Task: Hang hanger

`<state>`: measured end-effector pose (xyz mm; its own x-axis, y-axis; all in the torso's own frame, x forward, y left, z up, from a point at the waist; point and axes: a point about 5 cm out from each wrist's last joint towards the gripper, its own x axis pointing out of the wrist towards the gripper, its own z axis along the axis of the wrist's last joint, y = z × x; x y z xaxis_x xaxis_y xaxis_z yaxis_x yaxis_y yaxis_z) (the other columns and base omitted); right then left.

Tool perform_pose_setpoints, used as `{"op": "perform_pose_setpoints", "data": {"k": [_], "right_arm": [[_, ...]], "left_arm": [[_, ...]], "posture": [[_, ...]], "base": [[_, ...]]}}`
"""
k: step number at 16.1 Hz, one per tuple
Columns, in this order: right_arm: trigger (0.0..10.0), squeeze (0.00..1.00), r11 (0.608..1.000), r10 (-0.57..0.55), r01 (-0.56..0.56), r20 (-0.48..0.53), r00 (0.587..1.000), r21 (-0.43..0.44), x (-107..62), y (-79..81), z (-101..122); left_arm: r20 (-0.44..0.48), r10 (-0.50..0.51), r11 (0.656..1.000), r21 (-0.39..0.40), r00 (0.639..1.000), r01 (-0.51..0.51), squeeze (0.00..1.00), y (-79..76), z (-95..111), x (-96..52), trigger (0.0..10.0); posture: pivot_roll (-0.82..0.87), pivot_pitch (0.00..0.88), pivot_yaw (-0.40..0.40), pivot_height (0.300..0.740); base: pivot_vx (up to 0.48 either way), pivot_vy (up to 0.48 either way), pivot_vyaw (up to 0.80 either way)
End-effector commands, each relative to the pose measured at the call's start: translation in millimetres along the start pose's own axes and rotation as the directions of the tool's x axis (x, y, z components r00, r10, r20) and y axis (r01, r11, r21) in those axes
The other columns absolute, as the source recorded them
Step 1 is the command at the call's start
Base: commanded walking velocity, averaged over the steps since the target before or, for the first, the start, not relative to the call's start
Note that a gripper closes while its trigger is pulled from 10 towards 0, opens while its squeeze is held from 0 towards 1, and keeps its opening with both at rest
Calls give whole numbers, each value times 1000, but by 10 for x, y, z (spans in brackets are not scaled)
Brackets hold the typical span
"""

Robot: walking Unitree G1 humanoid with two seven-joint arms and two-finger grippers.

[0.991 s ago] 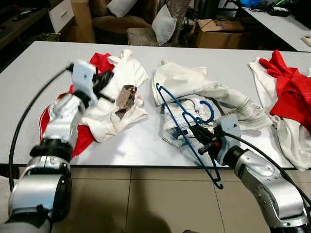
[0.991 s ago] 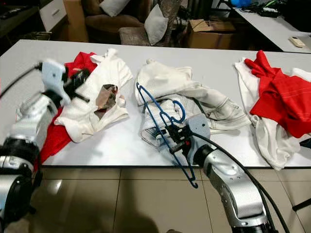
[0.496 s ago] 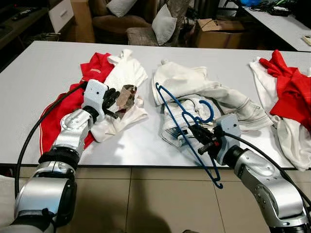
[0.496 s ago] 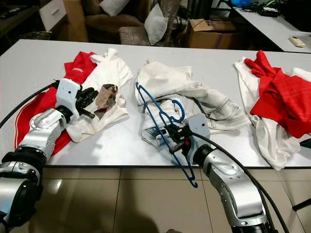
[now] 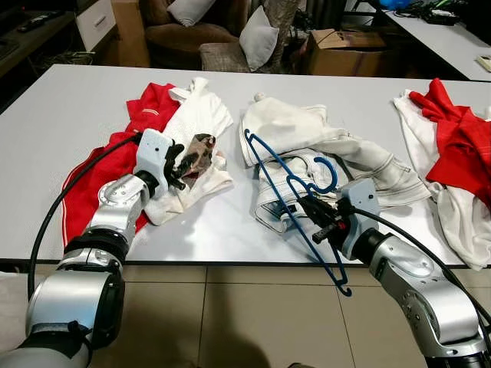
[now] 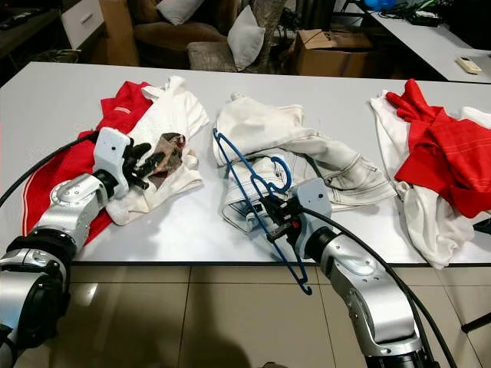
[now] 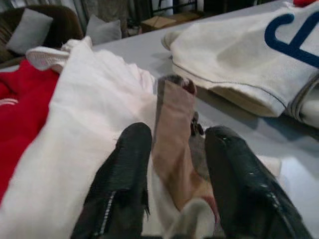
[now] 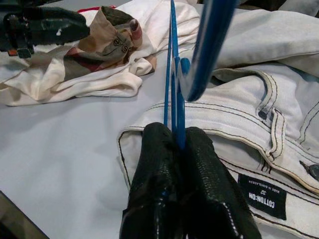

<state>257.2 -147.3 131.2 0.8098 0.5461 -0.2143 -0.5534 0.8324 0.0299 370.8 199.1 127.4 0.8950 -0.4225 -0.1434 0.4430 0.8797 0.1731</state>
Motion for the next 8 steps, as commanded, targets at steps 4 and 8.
{"op": "perform_pose_setpoints", "data": {"k": [4,8], "right_arm": [[10000,0,1000,-8,8,-6,1000,2,-4,-18,1],[10000,0,1000,-6,6,-7,1000,1,9,-16,-1]], "left_arm": [[-133,50,991,129,990,-33,600,-18,-85,35,10000],[-209,-7,991,129,978,34,0,-109,-185,46,9922]], "posture": [[-90,0,10,740],[-90,0,12,740]], "base": [[0,0,0],[0,0,0]]}}
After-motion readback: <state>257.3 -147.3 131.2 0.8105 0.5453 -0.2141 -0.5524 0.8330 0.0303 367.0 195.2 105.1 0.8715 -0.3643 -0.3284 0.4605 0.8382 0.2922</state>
